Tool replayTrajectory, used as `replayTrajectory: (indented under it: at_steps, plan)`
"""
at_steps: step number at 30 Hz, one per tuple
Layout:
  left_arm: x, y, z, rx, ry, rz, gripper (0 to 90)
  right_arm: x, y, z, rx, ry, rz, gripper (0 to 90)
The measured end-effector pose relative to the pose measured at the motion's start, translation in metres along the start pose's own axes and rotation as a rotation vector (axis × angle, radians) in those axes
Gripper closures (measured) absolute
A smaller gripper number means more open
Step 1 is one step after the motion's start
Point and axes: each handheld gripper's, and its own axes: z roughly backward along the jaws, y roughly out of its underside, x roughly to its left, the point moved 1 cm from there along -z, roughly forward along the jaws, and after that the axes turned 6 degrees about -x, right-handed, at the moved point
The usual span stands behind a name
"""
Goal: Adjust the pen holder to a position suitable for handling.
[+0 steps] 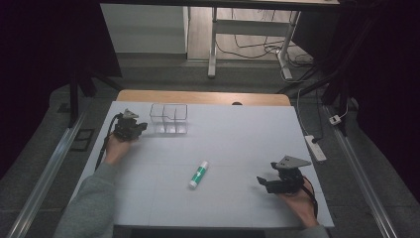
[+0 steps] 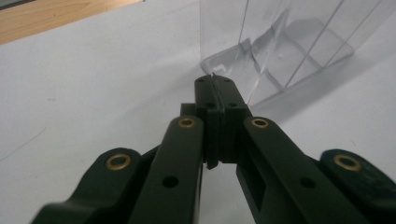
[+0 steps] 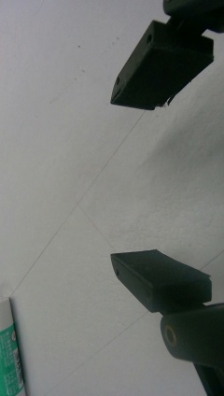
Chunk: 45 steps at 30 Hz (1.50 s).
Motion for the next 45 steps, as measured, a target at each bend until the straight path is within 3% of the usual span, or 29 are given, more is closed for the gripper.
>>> replayTrajectory:
  at_steps: [12, 40, 45]
  plan:
    - [0.002, -0.011, -0.019, -0.006, 0.006, 0.006, 88.9, 0.000, 0.000, 0.000, 0.004, 0.001, 0.003, 19.5]
    - [0.001, -0.012, -0.027, -0.012, 0.025, 0.022, 89.0, 0.000, 0.001, -0.001, 0.010, 0.001, 0.008, 19.6]
    - [-0.001, -0.013, -0.027, -0.011, 0.029, 0.008, 89.0, 0.000, 0.001, -0.001, 0.011, 0.001, 0.008, 19.6]
